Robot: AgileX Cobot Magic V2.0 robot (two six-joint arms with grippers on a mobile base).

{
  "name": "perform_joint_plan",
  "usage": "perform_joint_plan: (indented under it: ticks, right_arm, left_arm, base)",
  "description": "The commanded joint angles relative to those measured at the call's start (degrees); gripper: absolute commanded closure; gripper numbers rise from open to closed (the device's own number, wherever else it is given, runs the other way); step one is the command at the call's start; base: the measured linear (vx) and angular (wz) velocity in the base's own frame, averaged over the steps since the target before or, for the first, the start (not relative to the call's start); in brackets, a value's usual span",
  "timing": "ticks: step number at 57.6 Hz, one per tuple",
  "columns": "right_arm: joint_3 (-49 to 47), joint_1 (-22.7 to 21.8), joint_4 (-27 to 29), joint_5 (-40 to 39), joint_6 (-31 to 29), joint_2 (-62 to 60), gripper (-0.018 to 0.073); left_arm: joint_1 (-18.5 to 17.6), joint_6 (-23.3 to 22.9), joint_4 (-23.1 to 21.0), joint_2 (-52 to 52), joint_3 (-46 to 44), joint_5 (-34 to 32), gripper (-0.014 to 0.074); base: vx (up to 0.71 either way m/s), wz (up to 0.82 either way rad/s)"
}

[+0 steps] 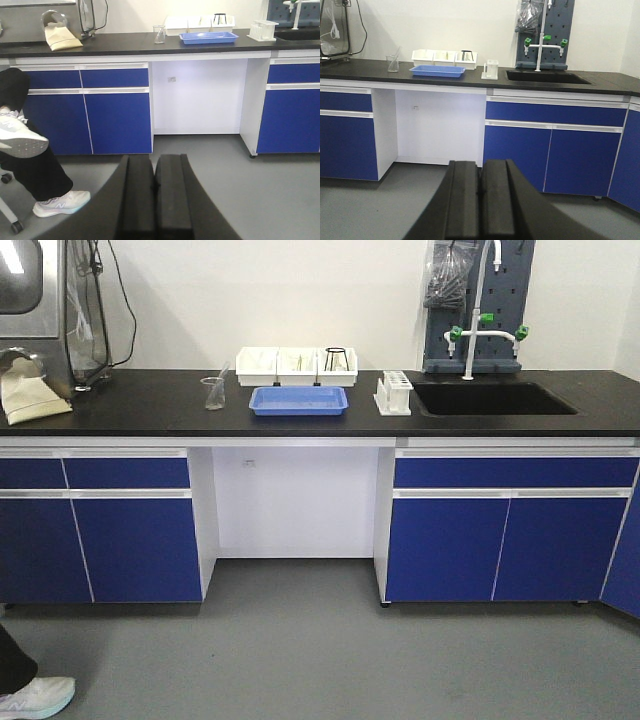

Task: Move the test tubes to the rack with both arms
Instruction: 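Drive the base up to the bench in front of the blue tray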

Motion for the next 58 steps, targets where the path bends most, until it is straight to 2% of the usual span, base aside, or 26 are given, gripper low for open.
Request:
perform_joint_plan:
  ticks: [1, 30, 58]
  right_arm:
    - [0.8, -0.3, -0.7, -4.6, 0.0, -0.4, 0.0568]
    - [0.8, -0.3, -0.7, -4.6, 0.0, -0.4, 0.0568]
    - [0.8, -0.3, -0.7, -4.6, 0.0, -0.4, 0.0568]
  left_arm:
    - [0.0, -0.4, -0.4, -0.7, -1.7, -4.5, 0.0602]
    - [0.0, -0.4, -0.4, -0.7, -1.7, -4.5, 0.0602]
    - [0.0, -0.4, -0.4, -0.7, -1.7, -4.5, 0.0602]
  base:
    - [0.22, -0.03]
    - [0.28, -0.02]
    - [0.4, 0.05]
